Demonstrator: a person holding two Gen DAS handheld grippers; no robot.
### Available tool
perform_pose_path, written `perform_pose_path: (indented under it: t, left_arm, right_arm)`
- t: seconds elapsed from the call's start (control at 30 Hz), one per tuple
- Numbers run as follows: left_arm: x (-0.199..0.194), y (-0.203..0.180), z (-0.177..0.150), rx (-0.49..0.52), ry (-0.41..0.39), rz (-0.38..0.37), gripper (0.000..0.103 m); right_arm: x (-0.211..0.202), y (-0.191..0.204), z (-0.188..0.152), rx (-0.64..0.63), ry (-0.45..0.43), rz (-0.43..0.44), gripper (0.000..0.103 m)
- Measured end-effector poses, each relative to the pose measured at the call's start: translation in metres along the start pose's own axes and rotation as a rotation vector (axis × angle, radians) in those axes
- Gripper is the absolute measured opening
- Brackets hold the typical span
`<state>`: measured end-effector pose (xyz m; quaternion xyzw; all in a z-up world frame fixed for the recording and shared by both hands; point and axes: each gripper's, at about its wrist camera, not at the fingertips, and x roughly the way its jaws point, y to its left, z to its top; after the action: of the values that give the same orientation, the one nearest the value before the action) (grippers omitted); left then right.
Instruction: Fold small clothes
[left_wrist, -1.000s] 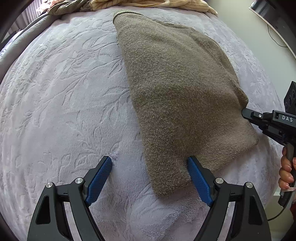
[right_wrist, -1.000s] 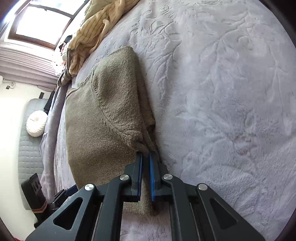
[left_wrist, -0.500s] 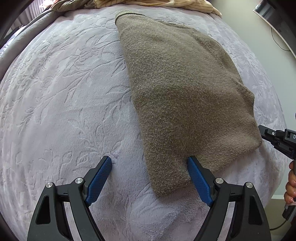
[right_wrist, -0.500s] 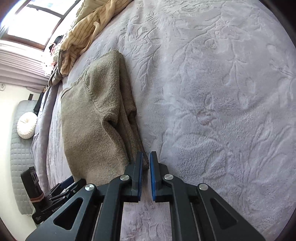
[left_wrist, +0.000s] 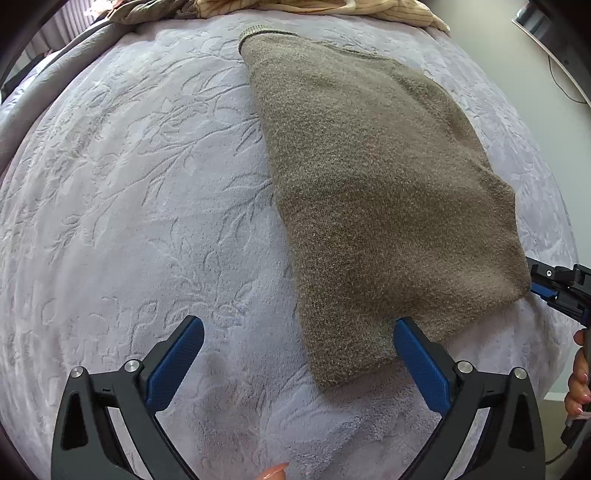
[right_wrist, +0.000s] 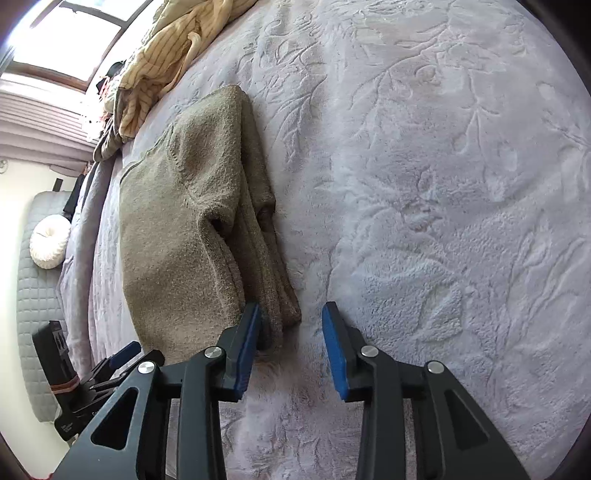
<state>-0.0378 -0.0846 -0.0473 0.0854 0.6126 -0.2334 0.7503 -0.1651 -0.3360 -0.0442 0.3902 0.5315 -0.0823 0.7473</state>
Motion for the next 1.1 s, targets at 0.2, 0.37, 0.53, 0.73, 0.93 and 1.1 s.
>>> perform_pose_path:
  t: [0.2,0.37,0.53,0.73,0.93,1.1]
  left_arm:
    - [0.000,0.007,0.004,-0.021,0.019,0.003,0.103]
    - [0.006,0.015,0.006,-0.047,0.046,0.009,0.103]
    - [0.010,0.022,0.009,-0.056,0.076,-0.033,0.103]
    - [-0.001,0.042,0.019,-0.084,0.037,-0.051,0.103]
    - [-0.006,0.060,0.043,-0.131,-0.005,-0.045,0.103]
    - [-0.004,0.061,0.059,-0.160,-0.035,-0.066,0.103]
  right_arm:
    - [0.001,-0.002,0.001,0.002,0.004,-0.003,0.045]
    - [0.000,-0.002,0.001,-0.005,0.005,-0.004,0.046]
    - [-0.001,-0.002,0.002,-0.008,0.004,-0.004,0.046]
    - [-0.006,-0.006,0.007,-0.004,-0.005,-0.001,0.046]
    - [-0.012,-0.006,0.028,-0.004,-0.040,0.061,0.046]
    - [-0.001,0.007,0.057,-0.045,-0.059,0.119,0.046]
